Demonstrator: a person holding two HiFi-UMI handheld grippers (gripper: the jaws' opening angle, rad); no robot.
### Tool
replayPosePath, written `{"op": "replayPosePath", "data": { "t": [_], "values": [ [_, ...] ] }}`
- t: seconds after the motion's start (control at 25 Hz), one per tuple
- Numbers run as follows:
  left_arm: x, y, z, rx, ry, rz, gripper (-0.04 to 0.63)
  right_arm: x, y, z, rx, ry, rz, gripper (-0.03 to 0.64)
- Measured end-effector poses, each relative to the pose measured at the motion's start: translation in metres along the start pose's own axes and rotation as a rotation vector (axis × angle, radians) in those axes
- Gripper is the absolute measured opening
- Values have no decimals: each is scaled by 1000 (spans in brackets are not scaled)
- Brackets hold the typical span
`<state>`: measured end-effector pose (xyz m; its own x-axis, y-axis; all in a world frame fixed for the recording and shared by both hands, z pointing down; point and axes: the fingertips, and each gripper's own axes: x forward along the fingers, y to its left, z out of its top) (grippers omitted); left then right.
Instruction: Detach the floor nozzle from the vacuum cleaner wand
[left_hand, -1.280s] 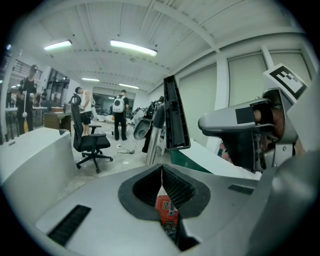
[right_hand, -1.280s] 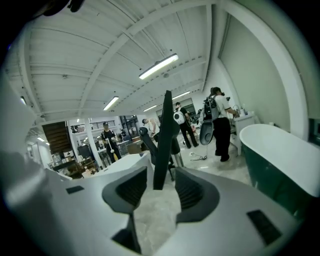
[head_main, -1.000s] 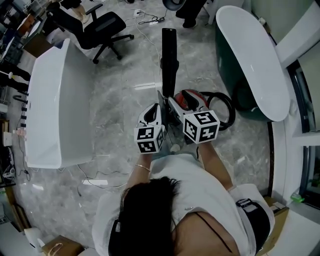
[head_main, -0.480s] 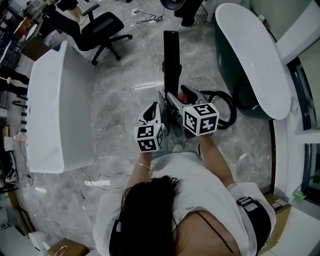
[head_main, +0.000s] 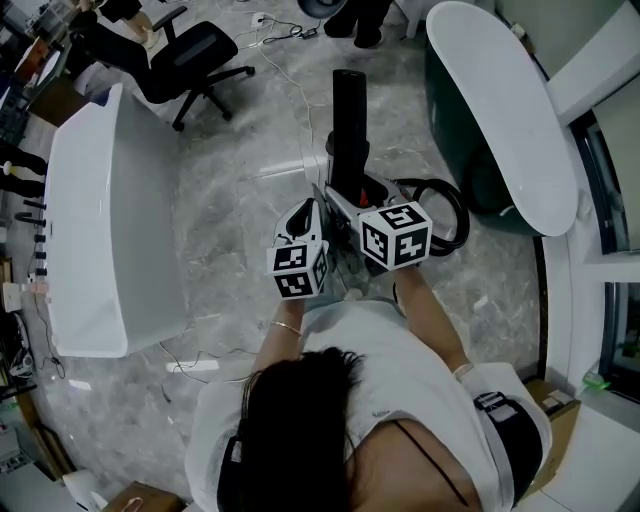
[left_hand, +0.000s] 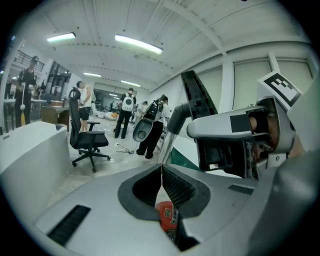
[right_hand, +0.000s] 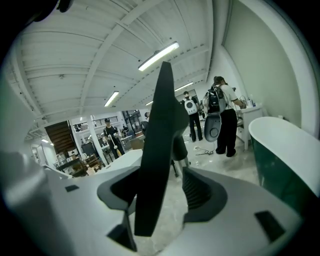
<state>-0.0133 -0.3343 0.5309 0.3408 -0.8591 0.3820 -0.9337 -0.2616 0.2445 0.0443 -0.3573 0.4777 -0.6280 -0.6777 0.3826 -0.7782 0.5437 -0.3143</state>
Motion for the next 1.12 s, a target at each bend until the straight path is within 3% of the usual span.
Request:
{"op": "replayPosePath", "data": {
  "t": [0.56,0.96,1.12],
  "values": [
    [23,18,14,-2,-3,-31,5,26,-2,1,-62,59,11,256],
    [39,27,24,4,-20,-68,5,27,-16,1,-108,22,-18,253],
    [47,30,30,26,-28,-95,5,28,-18,2,-170,34,-40,179]
  ]
}}
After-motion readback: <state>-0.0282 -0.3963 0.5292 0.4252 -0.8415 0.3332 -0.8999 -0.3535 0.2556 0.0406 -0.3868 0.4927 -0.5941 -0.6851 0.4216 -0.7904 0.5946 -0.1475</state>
